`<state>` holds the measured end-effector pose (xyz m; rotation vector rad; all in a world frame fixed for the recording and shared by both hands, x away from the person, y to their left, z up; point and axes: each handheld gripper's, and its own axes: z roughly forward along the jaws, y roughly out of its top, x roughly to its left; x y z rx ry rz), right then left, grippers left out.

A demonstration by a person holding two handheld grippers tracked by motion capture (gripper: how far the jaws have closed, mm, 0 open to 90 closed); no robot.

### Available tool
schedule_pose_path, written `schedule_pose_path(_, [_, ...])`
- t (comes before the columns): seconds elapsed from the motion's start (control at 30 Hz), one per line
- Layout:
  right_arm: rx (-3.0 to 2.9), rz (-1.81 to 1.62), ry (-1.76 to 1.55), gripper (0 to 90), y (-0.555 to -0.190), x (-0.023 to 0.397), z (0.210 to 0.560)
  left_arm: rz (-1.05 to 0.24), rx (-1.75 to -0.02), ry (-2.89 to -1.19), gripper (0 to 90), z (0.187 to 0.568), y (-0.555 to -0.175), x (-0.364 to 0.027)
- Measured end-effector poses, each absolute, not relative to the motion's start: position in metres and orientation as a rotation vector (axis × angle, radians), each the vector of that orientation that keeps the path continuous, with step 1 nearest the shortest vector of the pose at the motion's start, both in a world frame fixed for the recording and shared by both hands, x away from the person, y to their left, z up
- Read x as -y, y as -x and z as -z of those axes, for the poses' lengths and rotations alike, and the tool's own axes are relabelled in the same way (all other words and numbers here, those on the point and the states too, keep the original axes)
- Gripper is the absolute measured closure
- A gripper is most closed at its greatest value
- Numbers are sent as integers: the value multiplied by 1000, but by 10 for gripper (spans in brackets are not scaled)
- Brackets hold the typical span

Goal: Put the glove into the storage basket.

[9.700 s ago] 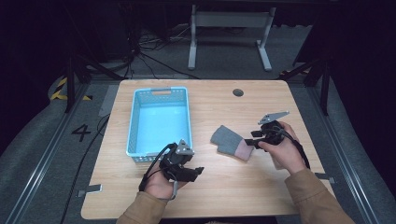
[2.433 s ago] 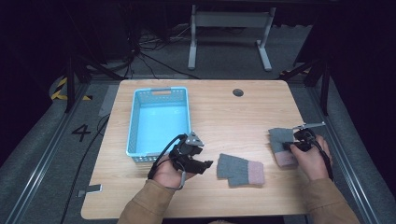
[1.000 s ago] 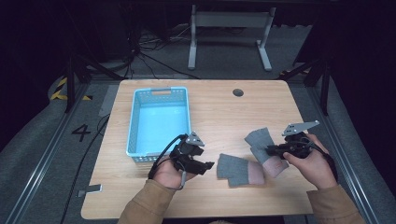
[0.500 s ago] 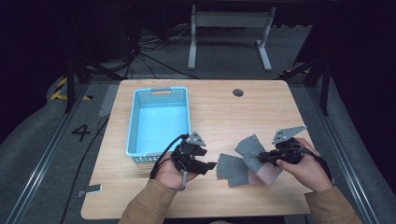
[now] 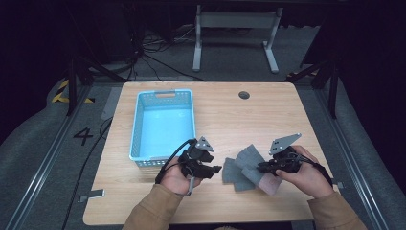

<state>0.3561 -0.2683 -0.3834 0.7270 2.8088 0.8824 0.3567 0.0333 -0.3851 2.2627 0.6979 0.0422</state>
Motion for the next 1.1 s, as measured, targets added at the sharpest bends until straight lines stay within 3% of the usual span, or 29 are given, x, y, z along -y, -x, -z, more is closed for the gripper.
schedule_pose_path(0.2, [-2838,-857,-692,841,-356,262,391,-49,-692,-2275,575,386,-356,-32])
schedule_pose_path(0.37, [-2861,-837,-675,840,-357,257,398,-159,-673,-2321,604,391,-353,-28])
schedule_pose_path(0.67, [-2876,-822,-669,794,-358,251,409,-96,-632,-2336,672,398,-357,-26])
schedule_pose_path(0.7, [-2876,-822,-669,794,-358,251,409,-96,-632,-2336,674,398,-357,-26])
schedule_pose_path(0.77, [-2854,-845,-679,711,-357,252,408,-88,-605,-2342,674,400,-357,-24])
schedule_pose_path(1.1, [-2773,-880,-751,684,-351,276,391,-68,-544,-2357,610,401,-359,-21])
